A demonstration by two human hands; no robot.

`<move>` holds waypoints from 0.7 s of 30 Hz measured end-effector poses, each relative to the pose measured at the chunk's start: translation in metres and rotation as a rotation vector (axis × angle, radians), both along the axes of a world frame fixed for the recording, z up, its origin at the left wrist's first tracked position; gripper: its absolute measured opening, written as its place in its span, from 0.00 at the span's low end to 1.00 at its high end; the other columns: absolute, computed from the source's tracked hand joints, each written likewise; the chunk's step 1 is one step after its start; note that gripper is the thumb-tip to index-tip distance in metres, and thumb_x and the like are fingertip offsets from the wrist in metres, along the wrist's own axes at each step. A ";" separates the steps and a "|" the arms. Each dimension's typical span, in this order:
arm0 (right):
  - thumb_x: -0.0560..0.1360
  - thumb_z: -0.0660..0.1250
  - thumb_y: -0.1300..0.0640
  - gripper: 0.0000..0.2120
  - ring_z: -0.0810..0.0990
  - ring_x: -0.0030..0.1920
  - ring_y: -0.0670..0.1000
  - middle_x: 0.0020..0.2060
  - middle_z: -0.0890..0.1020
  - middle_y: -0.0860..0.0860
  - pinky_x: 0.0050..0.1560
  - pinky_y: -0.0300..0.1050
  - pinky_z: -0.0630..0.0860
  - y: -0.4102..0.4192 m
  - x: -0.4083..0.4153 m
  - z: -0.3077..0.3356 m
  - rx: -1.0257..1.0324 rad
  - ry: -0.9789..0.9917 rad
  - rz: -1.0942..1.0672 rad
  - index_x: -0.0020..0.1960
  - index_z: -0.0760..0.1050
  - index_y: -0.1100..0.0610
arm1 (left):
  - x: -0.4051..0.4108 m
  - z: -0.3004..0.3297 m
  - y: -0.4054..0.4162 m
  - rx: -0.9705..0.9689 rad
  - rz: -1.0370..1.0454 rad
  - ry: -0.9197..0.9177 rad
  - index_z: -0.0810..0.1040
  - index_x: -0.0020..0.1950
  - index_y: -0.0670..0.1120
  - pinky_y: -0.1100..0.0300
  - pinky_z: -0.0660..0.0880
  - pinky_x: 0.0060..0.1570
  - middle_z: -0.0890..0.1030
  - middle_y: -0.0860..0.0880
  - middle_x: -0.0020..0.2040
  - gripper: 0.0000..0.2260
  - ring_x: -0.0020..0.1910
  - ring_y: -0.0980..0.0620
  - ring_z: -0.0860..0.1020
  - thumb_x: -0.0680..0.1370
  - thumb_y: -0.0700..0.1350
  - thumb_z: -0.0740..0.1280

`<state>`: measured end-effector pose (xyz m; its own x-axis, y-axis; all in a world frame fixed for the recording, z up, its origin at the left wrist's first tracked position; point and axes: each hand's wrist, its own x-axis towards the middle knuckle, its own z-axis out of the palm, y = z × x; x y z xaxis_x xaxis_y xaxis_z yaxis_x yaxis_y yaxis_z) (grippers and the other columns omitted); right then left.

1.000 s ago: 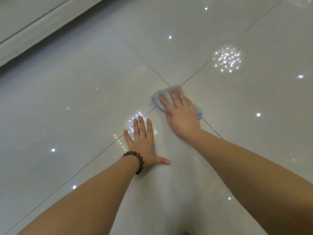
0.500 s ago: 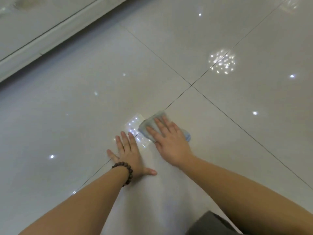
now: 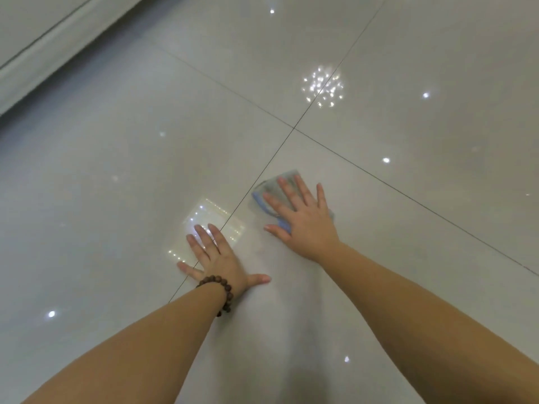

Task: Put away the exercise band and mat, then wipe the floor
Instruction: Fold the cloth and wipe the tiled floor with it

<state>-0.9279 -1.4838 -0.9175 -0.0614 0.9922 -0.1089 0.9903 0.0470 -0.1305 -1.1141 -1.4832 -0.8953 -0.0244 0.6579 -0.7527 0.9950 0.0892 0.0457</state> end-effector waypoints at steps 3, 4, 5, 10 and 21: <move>0.76 0.44 0.40 0.27 0.50 0.76 0.56 0.77 0.53 0.48 0.72 0.62 0.42 0.015 -0.008 -0.013 -0.077 -0.004 0.101 0.75 0.53 0.39 | -0.001 -0.004 -0.001 0.000 -0.001 -0.007 0.20 0.68 0.42 0.29 0.39 0.66 0.22 0.41 0.71 0.73 0.71 0.39 0.25 0.51 0.78 0.68; 0.76 0.45 0.45 0.26 0.53 0.76 0.56 0.76 0.55 0.49 0.72 0.61 0.45 0.014 0.001 -0.018 -0.059 -0.002 0.111 0.75 0.55 0.40 | -0.001 -0.006 -0.002 0.007 -0.016 -0.004 0.20 0.69 0.42 0.29 0.38 0.66 0.22 0.41 0.71 0.73 0.71 0.39 0.25 0.51 0.78 0.68; 0.76 0.47 0.48 0.27 0.56 0.75 0.56 0.76 0.58 0.49 0.72 0.60 0.47 0.012 0.018 -0.020 -0.025 0.024 0.070 0.74 0.57 0.41 | -0.001 -0.007 -0.001 0.007 -0.018 -0.001 0.20 0.69 0.42 0.29 0.38 0.66 0.22 0.41 0.71 0.73 0.71 0.40 0.25 0.51 0.78 0.68; 0.81 0.47 0.48 0.24 0.50 0.76 0.50 0.76 0.54 0.44 0.71 0.67 0.45 -0.022 0.157 -0.016 0.035 0.128 -0.956 0.76 0.51 0.44 | 0.001 -0.008 -0.001 -0.003 -0.026 0.031 0.21 0.69 0.42 0.29 0.41 0.66 0.23 0.41 0.71 0.74 0.71 0.39 0.26 0.49 0.78 0.67; 0.79 0.50 0.46 0.21 0.62 0.73 0.52 0.71 0.68 0.46 0.72 0.61 0.53 -0.040 0.001 -0.026 0.090 0.208 0.115 0.69 0.70 0.46 | 0.004 -0.006 -0.006 0.081 -0.033 0.061 0.25 0.72 0.42 0.29 0.44 0.68 0.27 0.42 0.74 0.72 0.73 0.40 0.29 0.52 0.76 0.69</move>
<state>-0.9268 -1.5242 -0.9432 -0.1864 0.9825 0.0062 0.9299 0.1785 -0.3215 -1.1098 -1.4896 -0.9018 -0.0461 0.7180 -0.6945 0.9984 0.0550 -0.0094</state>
